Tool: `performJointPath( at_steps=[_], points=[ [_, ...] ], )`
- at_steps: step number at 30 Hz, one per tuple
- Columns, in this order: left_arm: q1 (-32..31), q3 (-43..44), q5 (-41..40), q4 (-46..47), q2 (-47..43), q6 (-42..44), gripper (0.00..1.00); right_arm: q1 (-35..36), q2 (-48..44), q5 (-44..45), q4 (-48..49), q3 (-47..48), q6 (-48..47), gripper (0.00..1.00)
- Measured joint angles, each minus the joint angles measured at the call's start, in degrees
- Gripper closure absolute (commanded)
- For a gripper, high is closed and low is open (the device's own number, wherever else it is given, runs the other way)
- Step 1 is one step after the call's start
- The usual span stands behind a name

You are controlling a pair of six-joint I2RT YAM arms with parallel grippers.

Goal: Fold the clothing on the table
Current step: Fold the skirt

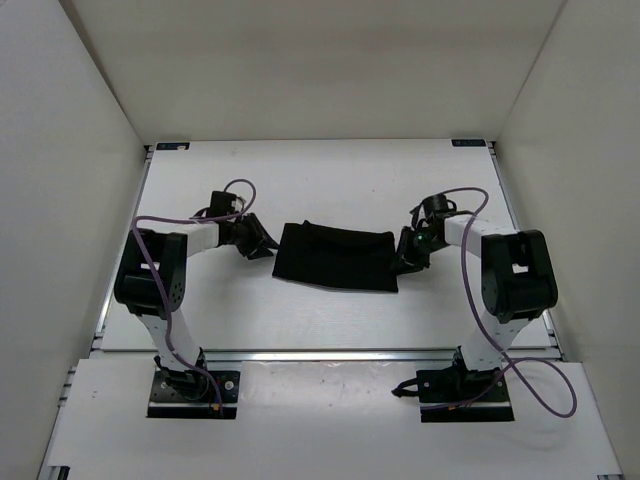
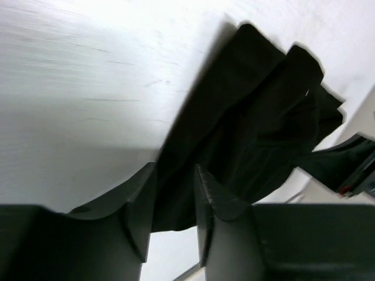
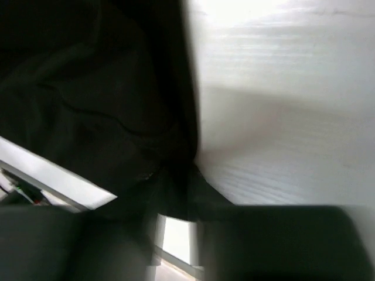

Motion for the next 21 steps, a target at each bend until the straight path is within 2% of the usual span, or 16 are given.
performJointPath(
  at_steps=[1,2,4,9,15,21],
  points=[
    [-0.7,0.5,-0.8,-0.5,0.1,0.9,0.65,0.0,0.4,-0.1,0.6,-0.2,0.2,0.99],
    [-1.5,0.8,-1.3,-0.9,0.1,1.4,0.8,-0.1,0.8,-0.4,1.1,-0.5,0.3,1.0],
    [-3.1,0.8,-2.3,-1.4,0.4,2.2,0.99,-0.6,0.8,-1.1,1.3,-1.1,0.6,1.0],
    [-7.5,0.7,-3.7,-2.5,0.7,2.5,1.0,-4.2,0.6,-1.7,0.5,-1.1,-0.3,1.0],
    [-14.6,-1.1,-4.2,-0.1,0.3,0.3,1.0,-8.8,0.5,-0.1,-6.0,3.6,-3.6,1.0],
    [-18.2,-1.7,-4.2,1.4,0.2,-1.8,1.0,-5.4,-1.0,2.4,-11.3,11.2,-4.4,1.0]
  ],
)
